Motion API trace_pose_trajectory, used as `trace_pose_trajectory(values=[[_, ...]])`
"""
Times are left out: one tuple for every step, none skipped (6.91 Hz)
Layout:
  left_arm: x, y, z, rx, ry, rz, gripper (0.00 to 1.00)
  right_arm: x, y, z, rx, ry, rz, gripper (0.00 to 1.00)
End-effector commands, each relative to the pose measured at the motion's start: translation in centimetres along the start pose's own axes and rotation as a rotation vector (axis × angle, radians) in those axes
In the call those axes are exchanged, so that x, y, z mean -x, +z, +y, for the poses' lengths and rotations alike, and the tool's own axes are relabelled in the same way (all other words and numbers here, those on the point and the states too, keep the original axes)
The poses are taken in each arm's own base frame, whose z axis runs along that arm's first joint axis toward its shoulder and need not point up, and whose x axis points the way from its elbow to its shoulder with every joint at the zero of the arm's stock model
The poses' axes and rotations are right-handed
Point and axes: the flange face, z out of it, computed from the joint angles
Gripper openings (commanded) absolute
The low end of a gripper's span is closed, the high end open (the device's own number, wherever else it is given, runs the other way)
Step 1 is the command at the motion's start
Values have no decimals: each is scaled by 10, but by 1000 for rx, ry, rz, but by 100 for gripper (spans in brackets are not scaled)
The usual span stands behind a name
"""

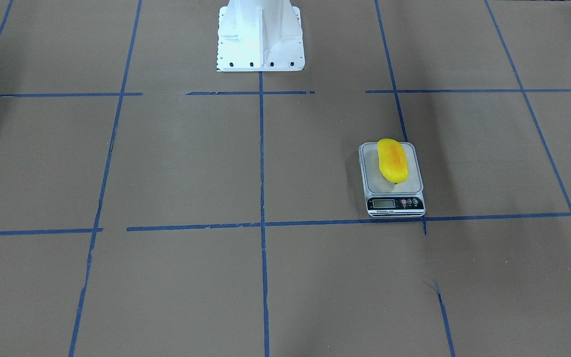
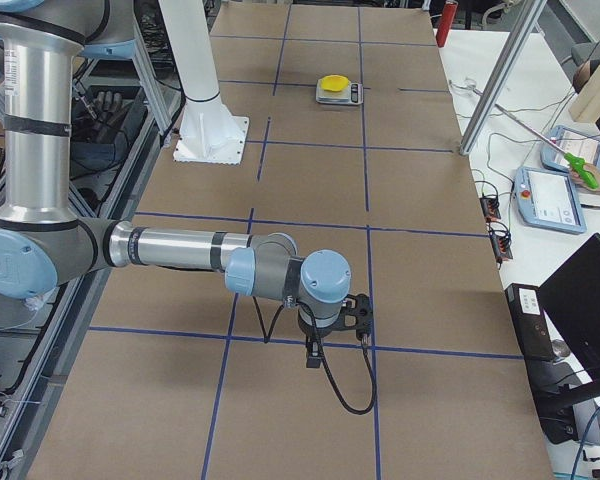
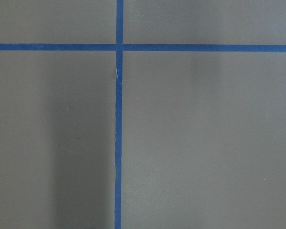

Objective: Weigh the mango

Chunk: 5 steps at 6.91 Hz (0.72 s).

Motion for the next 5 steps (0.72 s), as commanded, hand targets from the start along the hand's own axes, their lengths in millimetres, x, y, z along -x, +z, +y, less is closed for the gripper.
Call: trace_pose_trajectory(values=[[-1,-1,0,-2,0,0,100,0,0,0,0,-1,0,100],[-2,-2,-1,-4,3,0,100,0,0,0,-1,-1,0,100],[-2,-2,-1,-4,3,0,100,0,0,0,0,0,0,100],[-3,-3,-1,-6,5,1,100,0,0,0,0,0,0,100],[-2,-3,-1,-5,4,-2,100,0,0,0,0,0,0,100]])
